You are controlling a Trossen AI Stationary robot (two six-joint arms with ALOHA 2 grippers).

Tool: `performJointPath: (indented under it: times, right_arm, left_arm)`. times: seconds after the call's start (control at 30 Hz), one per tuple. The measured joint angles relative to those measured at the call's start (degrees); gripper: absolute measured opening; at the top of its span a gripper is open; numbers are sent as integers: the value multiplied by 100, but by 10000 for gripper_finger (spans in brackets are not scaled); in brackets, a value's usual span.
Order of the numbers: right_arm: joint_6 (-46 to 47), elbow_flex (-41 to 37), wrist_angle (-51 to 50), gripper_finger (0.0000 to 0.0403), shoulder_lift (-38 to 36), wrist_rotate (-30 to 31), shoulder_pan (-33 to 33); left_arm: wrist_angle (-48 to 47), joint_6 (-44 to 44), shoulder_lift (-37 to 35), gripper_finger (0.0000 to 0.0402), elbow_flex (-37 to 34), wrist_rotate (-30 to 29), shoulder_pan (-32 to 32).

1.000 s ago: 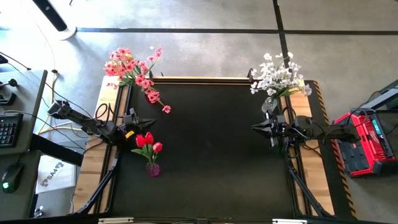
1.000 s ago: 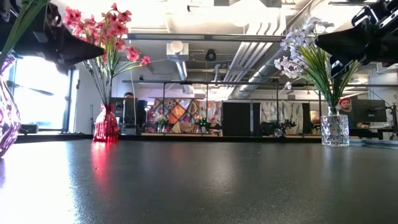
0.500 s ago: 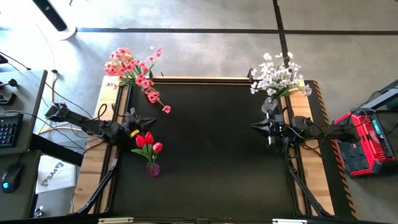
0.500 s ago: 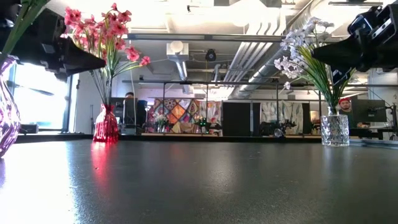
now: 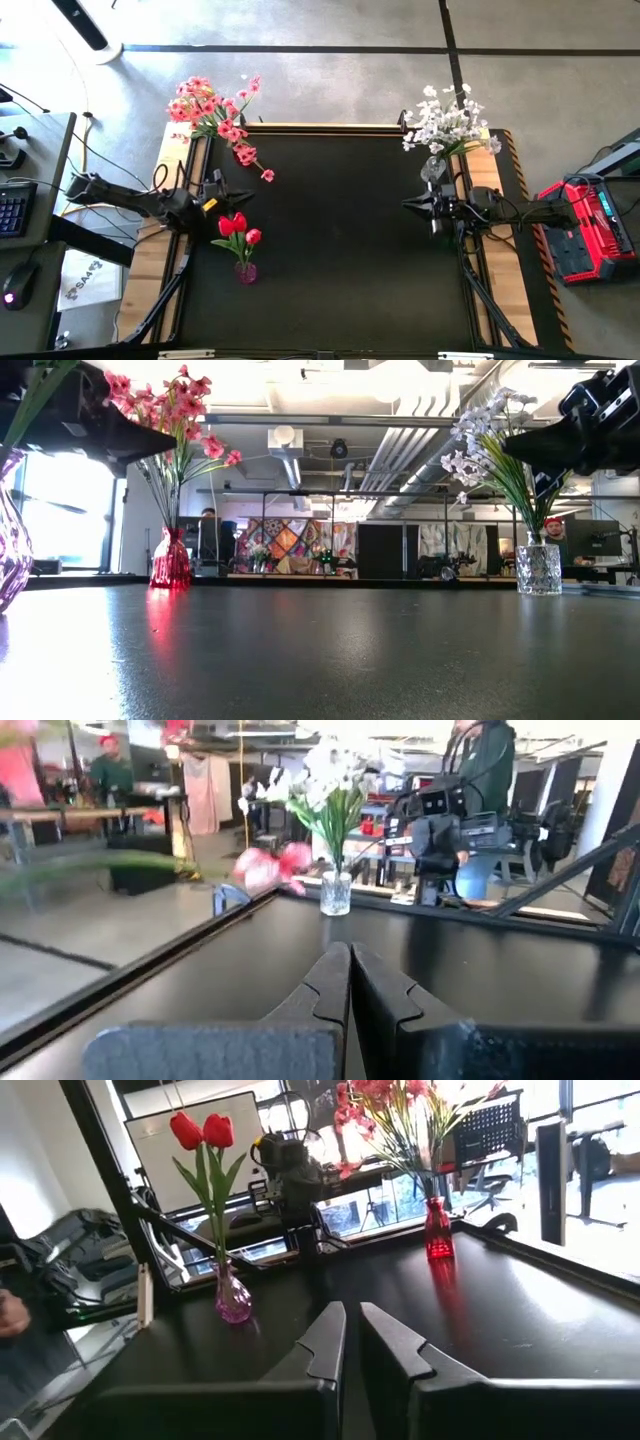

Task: Sort flowers into vase by color
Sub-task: Return to Home Position

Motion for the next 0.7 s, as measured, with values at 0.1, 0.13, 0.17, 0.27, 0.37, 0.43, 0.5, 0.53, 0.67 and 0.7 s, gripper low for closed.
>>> performJointPath:
  times: [0.1,0.13,0.17,0.27,0.37,0.43,0.5,0.53,0.67,0.7]
  right_arm:
    - [178,0,-23,20,0,-114,-1]
    - [226,0,-29,20,2,-153,0]
    - [255,0,-38,20,4,-195,0]
    - [257,0,-45,20,4,-241,0]
    - [-27,0,-45,20,5,-204,-2]
    - [-176,0,-27,20,1,-76,-4]
    - [-157,0,-5,20,0,65,-4]
    - [-98,0,24,20,0,67,-4]
    - [-28,0,14,20,0,34,-4]
    - [-55,0,11,20,3,27,-4]
  left_arm:
    - [-397,177,-355,0,117,-19,0]
    - [-596,169,-509,0,159,-31,0]
    - [-817,138,-661,0,208,-6,0]
    - [-1500,39,-1197,0,289,194,-4]
    - [-1623,170,-1791,0,202,563,-7]
    - [-1546,319,-1777,0,147,690,-11]
    - [-1578,369,-1762,0,127,694,-10]
    - [-1550,345,-1753,0,116,665,-1]
    - [-1599,110,-1764,0,-14,658,11]
    - [-1634,52,-1754,0,-13,663,11]
